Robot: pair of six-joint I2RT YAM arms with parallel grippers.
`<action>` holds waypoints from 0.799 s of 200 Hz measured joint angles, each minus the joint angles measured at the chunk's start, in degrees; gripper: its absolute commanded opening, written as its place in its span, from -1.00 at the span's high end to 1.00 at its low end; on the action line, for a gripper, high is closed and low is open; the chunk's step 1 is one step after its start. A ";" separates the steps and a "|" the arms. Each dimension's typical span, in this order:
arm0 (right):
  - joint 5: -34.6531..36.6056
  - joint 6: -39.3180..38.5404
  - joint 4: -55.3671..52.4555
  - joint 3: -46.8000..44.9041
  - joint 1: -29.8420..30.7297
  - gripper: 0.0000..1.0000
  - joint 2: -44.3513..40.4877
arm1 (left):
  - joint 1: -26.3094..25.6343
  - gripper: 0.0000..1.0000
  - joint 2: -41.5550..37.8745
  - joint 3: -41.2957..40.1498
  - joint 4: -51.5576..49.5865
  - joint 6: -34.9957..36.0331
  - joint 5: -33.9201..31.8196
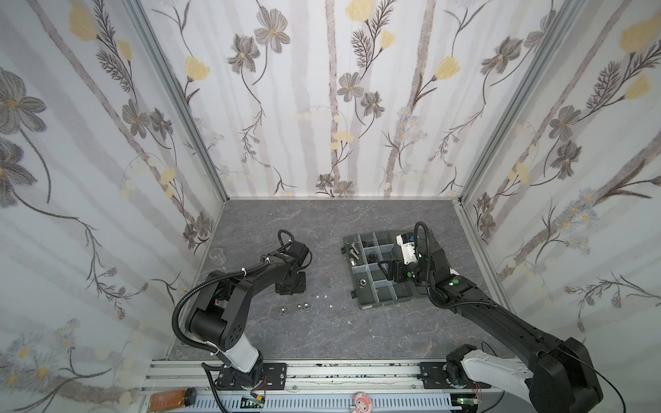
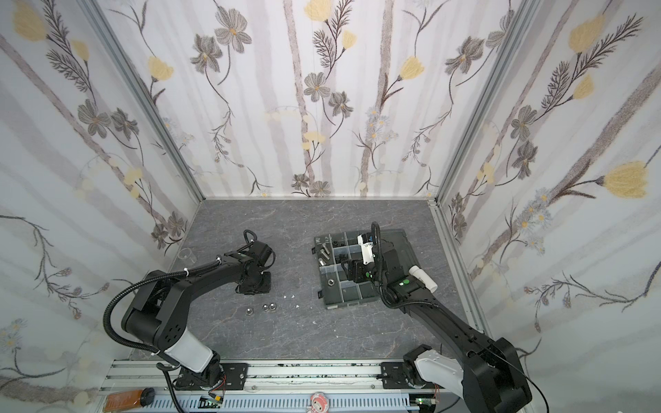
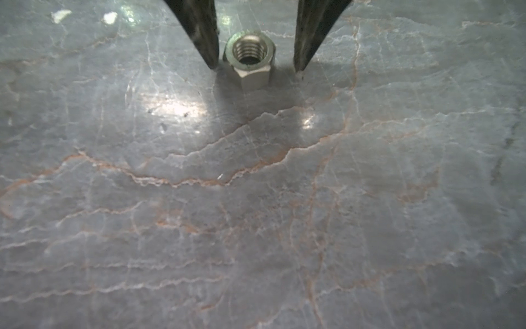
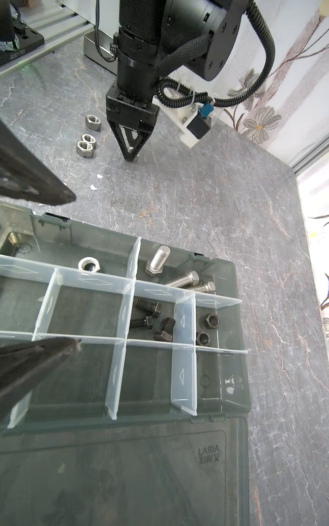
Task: Sort the screws and nuts into containers
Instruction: Pick up the nut from the middle-left of the table.
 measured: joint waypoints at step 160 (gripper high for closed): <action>-0.22 0.13 1.25 -0.33 -0.55 -0.48 0.02 | -1.40 0.54 1.68 1.46 0.02 0.22 -2.21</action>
